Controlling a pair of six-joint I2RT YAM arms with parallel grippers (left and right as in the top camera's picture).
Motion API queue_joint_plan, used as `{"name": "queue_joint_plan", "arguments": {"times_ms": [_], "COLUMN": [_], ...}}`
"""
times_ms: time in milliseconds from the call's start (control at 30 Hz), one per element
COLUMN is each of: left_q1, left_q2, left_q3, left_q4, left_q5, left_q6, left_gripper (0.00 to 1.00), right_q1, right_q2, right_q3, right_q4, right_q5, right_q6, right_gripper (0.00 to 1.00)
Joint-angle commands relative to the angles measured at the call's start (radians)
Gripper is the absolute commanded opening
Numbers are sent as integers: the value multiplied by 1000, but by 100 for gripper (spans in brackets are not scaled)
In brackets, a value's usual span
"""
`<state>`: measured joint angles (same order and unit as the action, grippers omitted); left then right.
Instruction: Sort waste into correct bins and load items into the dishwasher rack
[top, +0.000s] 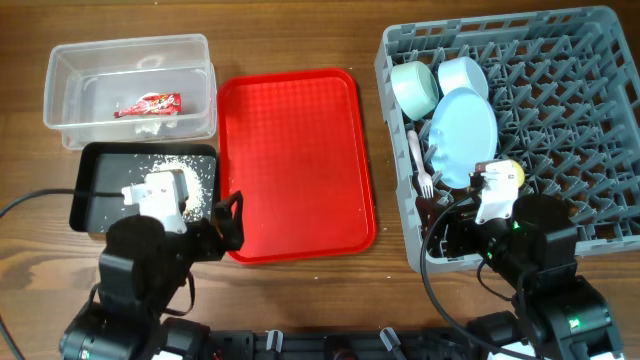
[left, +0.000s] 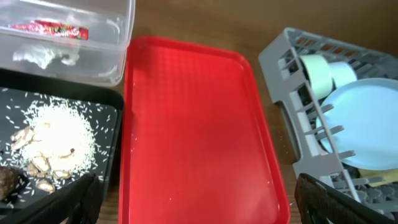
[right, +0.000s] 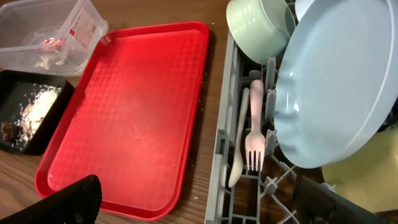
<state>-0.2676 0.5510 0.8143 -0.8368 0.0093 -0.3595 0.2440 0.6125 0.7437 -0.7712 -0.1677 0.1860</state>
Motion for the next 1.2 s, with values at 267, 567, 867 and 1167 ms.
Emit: {"name": "queue_joint_plan", "arguments": {"times_ms": [267,567,867,1167], "left_q1": [-4,-4,-3,-4], "left_q2": [-11,-11,-11,-11], "left_q3": [-10,-10,-10,-10], "left_q4": [2,2,2,2], "left_q5": [1,1,1,1], "left_q6": [9,9,8,9], "left_gripper": [100,100,100,100], "right_q1": [-6,-128,-159,-159], "right_q2": [-3,-448,-609,-602], "right_q3": [-15,-443,-739,-738], "right_q4": [10,547,774,777], "right_q5": [74,90,72,70], "right_q6": [-16,-134,-130,-131], "right_gripper": [100,100,100,100]}}
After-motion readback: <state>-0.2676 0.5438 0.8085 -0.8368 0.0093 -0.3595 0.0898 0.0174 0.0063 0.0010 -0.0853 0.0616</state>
